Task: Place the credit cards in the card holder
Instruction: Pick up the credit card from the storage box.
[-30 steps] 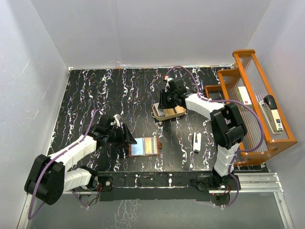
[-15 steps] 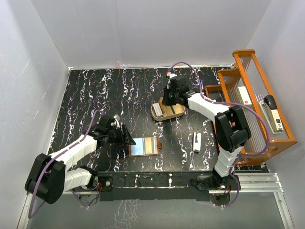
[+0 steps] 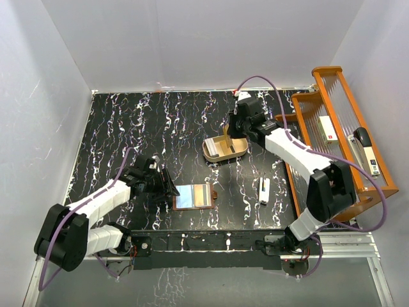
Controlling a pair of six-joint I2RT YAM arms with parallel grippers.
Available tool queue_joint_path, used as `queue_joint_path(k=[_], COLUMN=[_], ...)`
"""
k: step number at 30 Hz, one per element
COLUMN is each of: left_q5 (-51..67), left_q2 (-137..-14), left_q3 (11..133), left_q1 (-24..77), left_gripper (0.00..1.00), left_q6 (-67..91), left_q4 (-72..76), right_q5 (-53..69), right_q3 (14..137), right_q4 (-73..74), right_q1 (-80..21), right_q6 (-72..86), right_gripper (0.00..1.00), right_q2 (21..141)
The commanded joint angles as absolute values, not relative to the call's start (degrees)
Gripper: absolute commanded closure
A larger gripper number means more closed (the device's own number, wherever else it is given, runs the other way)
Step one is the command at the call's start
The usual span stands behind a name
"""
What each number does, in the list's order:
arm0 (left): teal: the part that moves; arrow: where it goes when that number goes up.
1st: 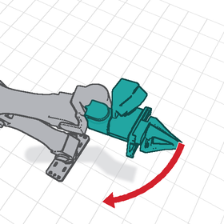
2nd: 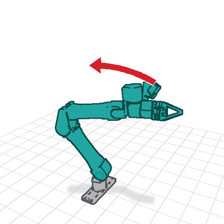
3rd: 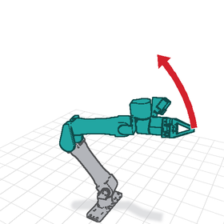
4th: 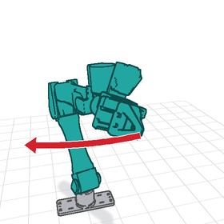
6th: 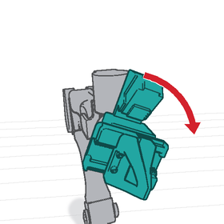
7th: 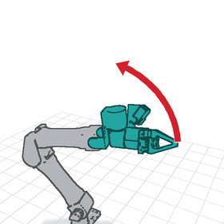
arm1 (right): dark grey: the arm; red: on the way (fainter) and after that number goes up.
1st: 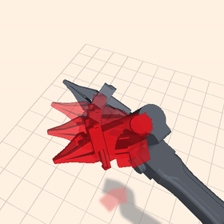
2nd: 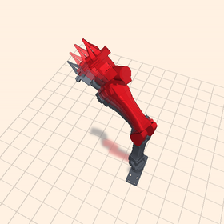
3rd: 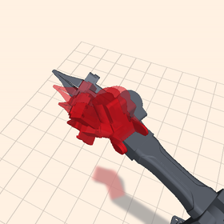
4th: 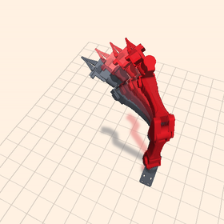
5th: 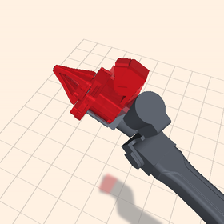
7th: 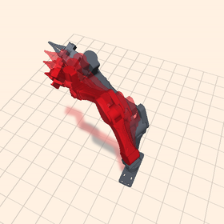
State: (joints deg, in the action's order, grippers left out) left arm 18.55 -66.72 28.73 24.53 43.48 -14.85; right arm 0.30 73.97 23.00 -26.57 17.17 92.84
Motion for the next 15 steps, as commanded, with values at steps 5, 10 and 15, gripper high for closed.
queue_joint_path(k=[5, 10, 15], left_q5=[22.2, 22.3, 24.4], left_q2=[-66.3, -64.6, -66.3], left_q3=[27.9, 25.5, 24.2], left_q1=[24.3, 24.4, 24.4], left_gripper=[0.50, 0.50, 0.53], left_q6=[43.8, 47.3, 48.2], left_q4=[-12.8, -11.0, -8.5], right_q5=[9.2, 16.1, 17.4], right_q3=[66.8, 60.0, 54.2], right_q4=[24.7, 21.2, 16.8], right_q1=[-26.9, -28.8, -33.5], right_q6=[19.9, 26.5, 33.5], right_gripper=[1.00, 1.00, 1.00], right_q2=[80.9, 73.3, 69.2])
